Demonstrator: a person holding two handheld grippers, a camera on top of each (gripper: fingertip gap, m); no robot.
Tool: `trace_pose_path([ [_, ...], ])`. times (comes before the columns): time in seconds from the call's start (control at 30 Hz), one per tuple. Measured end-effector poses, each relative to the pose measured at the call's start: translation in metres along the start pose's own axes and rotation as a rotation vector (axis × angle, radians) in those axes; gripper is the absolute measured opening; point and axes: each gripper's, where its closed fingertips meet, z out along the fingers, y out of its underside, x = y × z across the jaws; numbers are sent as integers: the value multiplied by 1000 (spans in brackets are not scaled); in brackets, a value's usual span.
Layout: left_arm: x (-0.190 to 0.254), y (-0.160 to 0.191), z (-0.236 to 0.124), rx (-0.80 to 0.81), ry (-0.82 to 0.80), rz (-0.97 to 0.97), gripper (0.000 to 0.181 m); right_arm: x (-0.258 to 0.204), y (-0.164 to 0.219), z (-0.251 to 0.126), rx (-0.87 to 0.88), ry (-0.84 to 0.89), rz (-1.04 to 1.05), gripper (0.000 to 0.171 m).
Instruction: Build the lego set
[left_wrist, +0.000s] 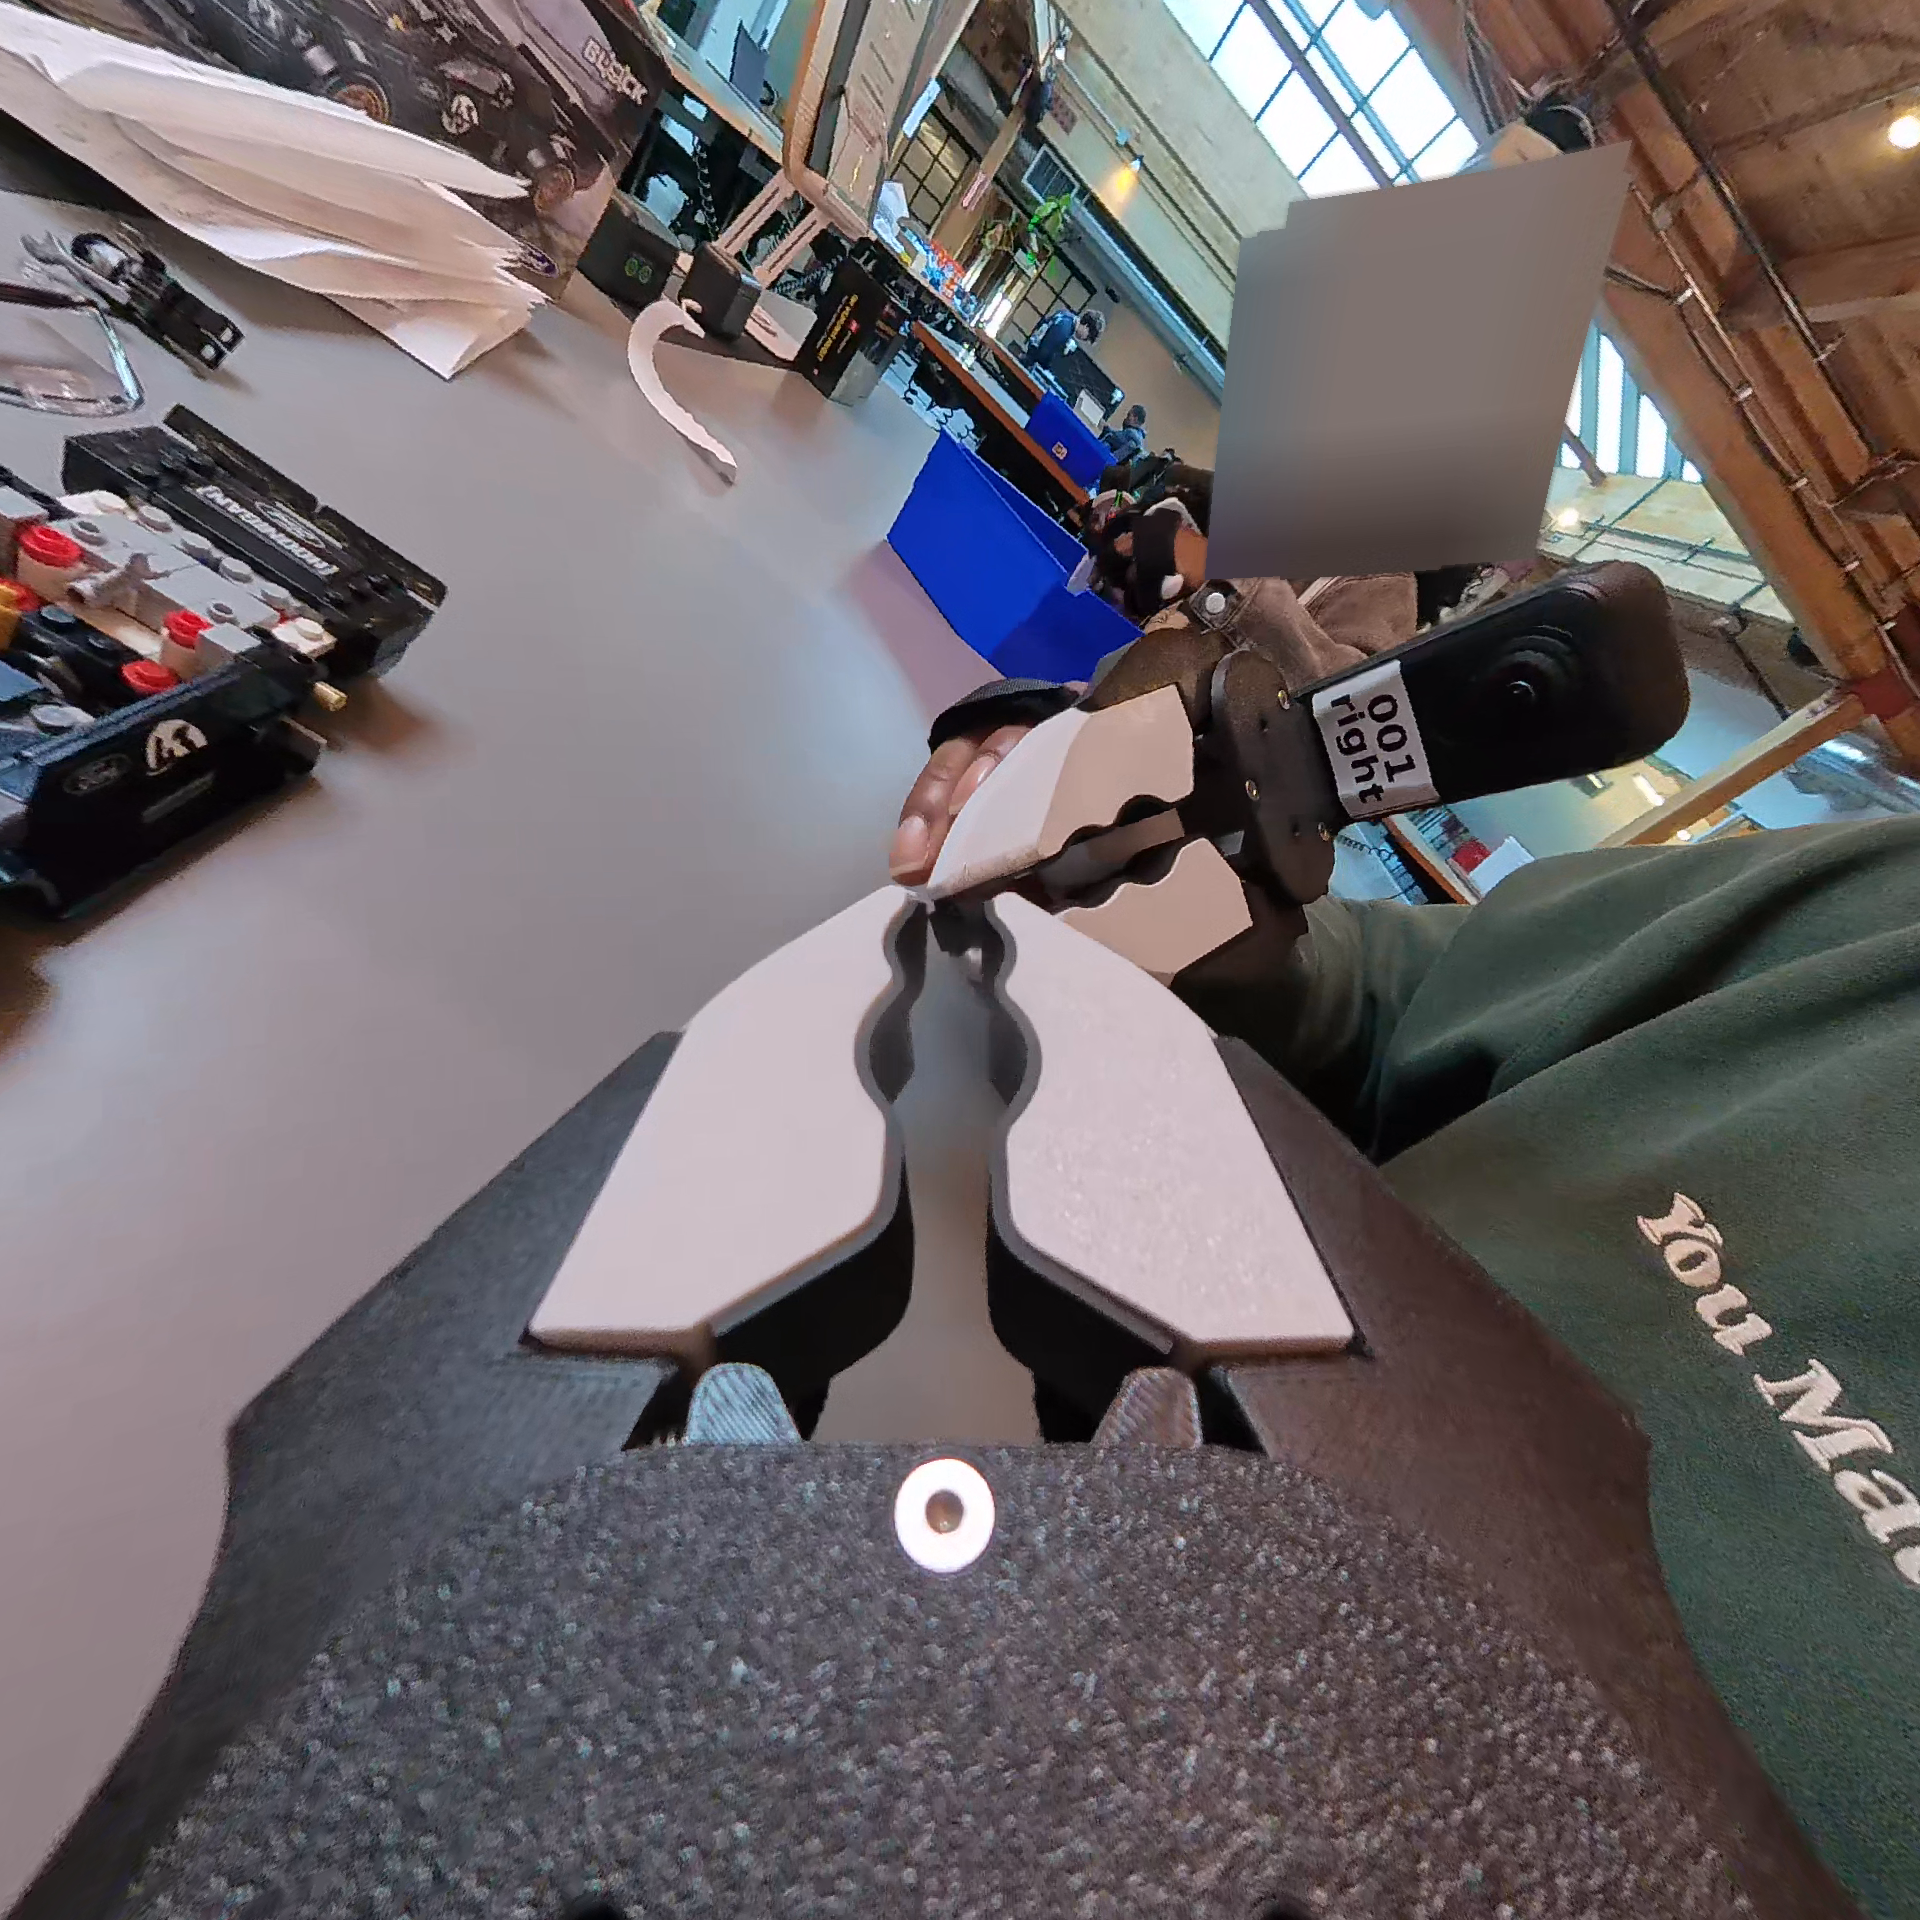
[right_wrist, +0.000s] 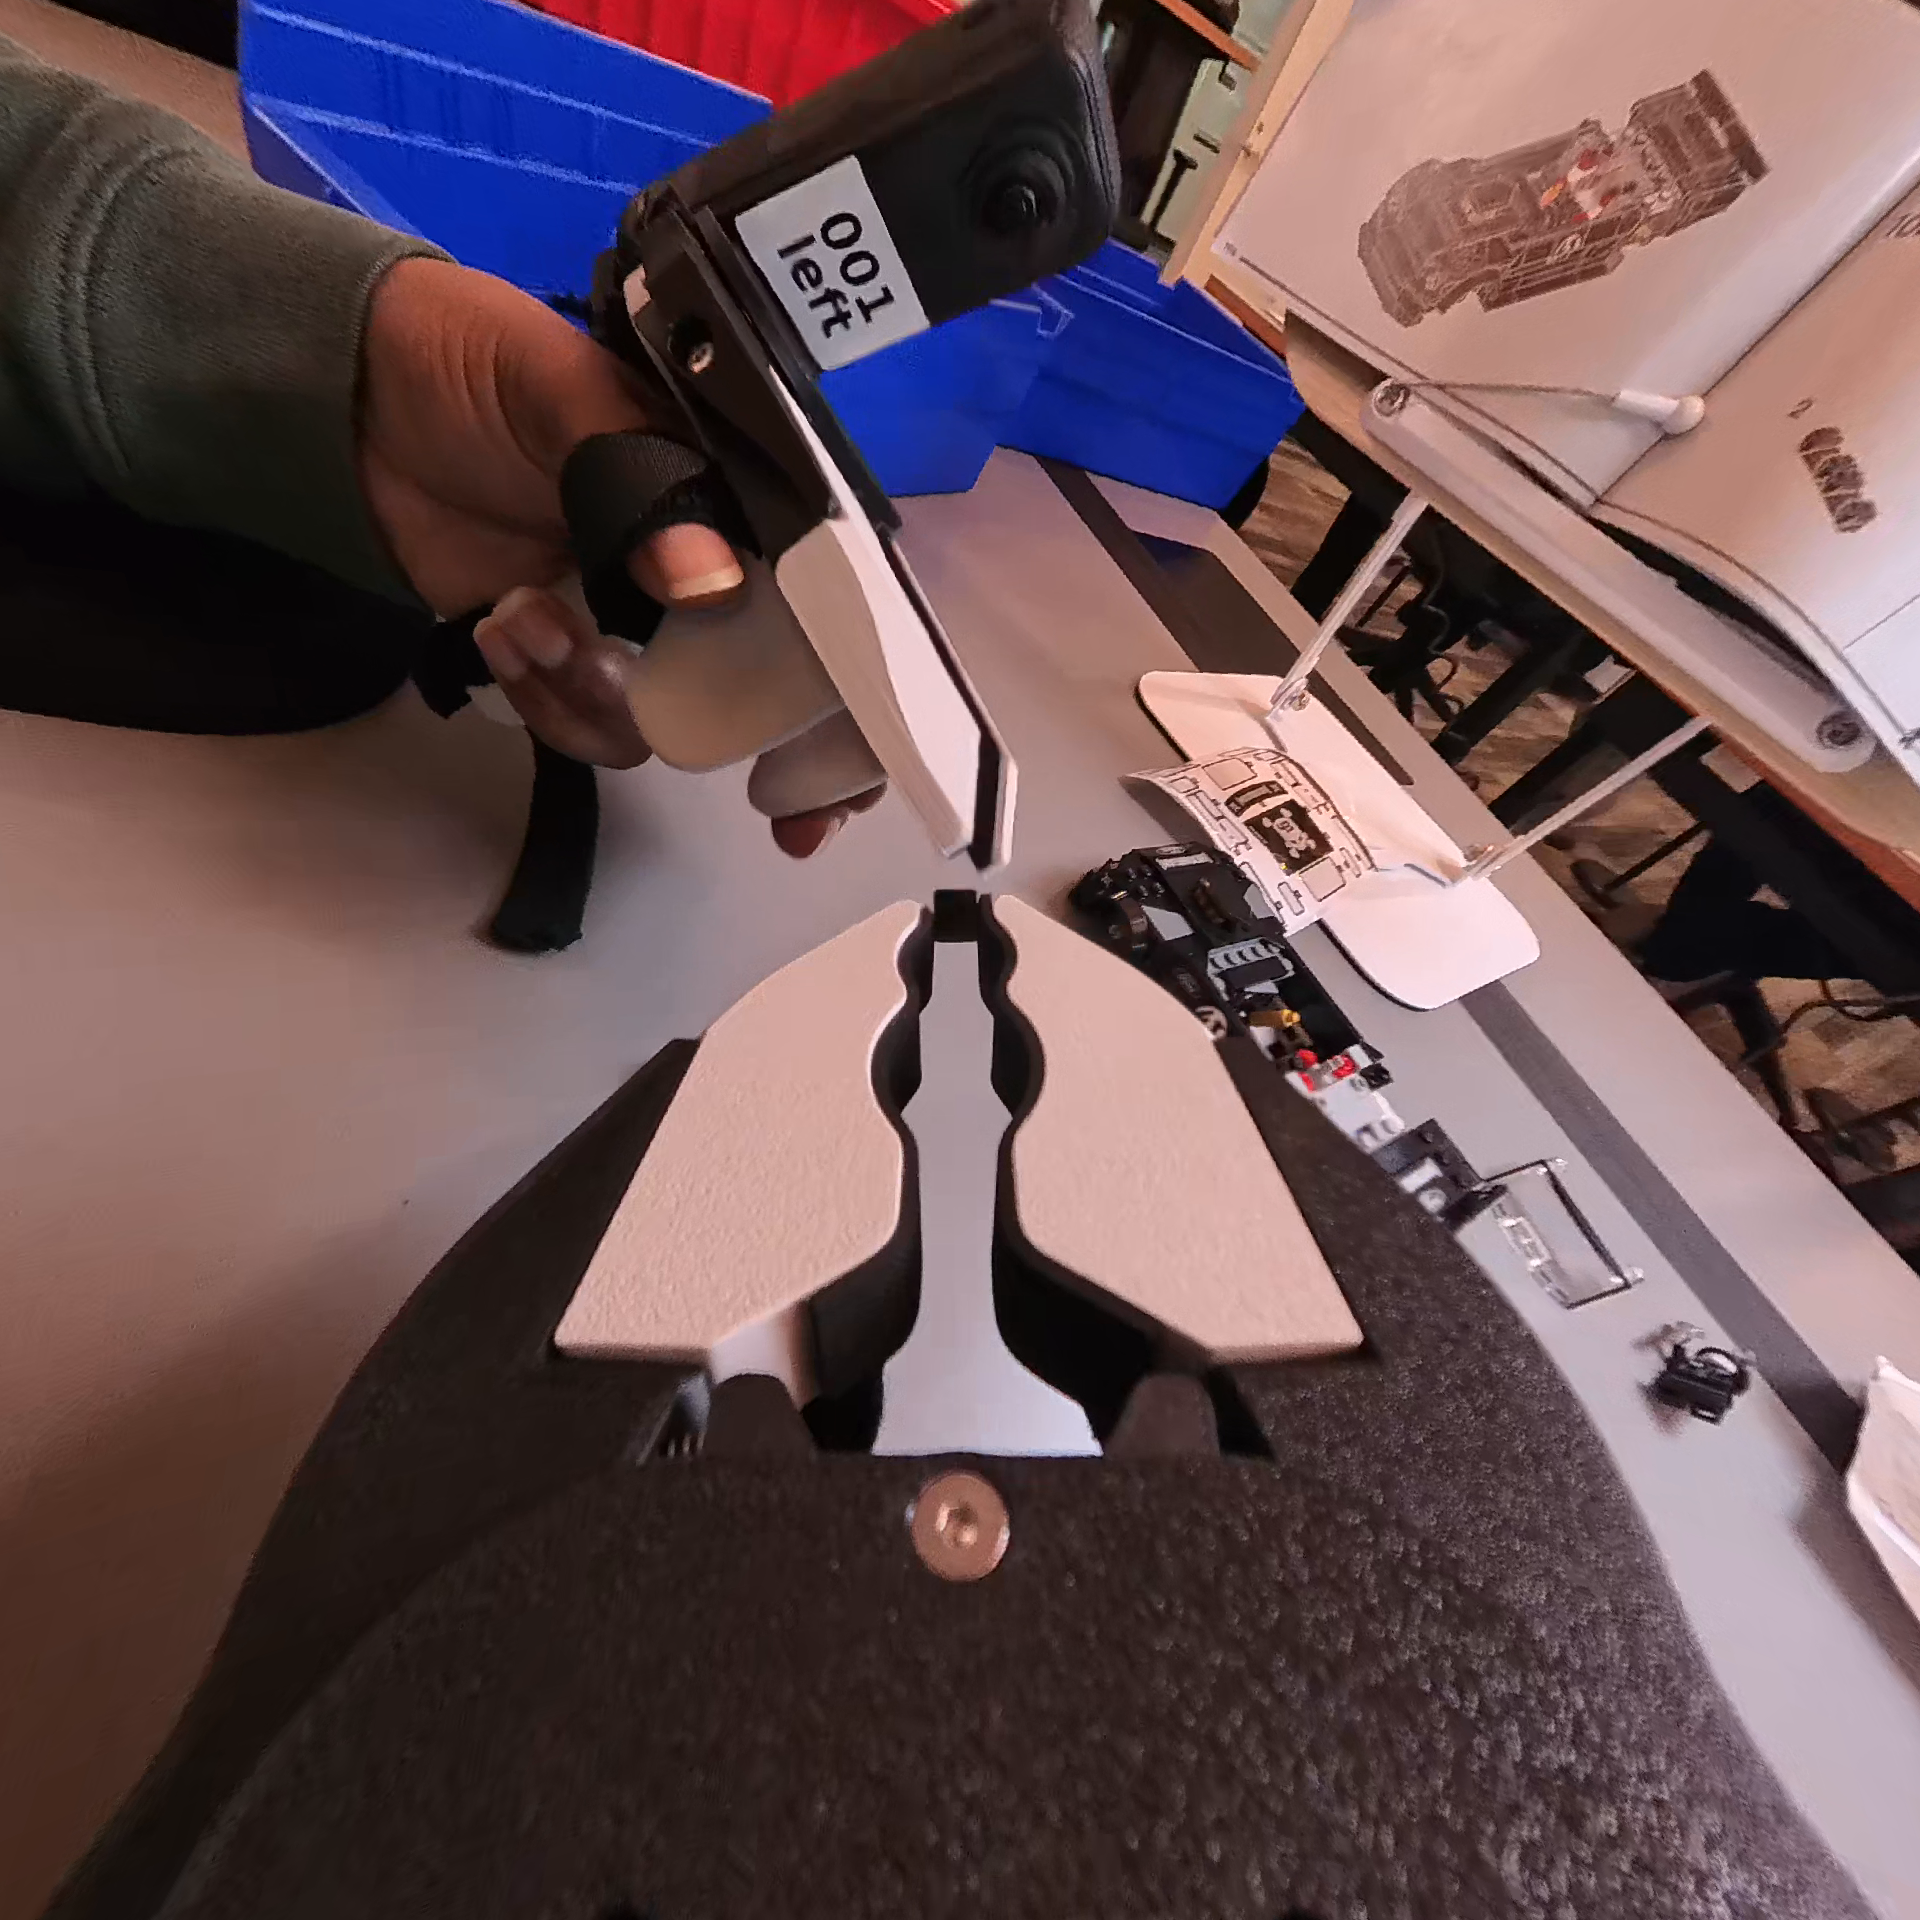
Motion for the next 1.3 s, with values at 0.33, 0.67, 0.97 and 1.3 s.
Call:
trace_pose_path([
  [0.33,-32,56,-6,-419,-266,450,23,-25,58,-9,-284,-361,231,8],
  [0.67,-40,92,4,-624,-277,618,22,-43,74,-7,-395,-475,258,8],
  [0.97,-42,92,6,-622,-294,681,11,-45,77,-7,-503,-517,187,8],
  [1.3,-42,92,7,-616,-299,699,12,-46,79,-10,-551,-569,201,8],
])
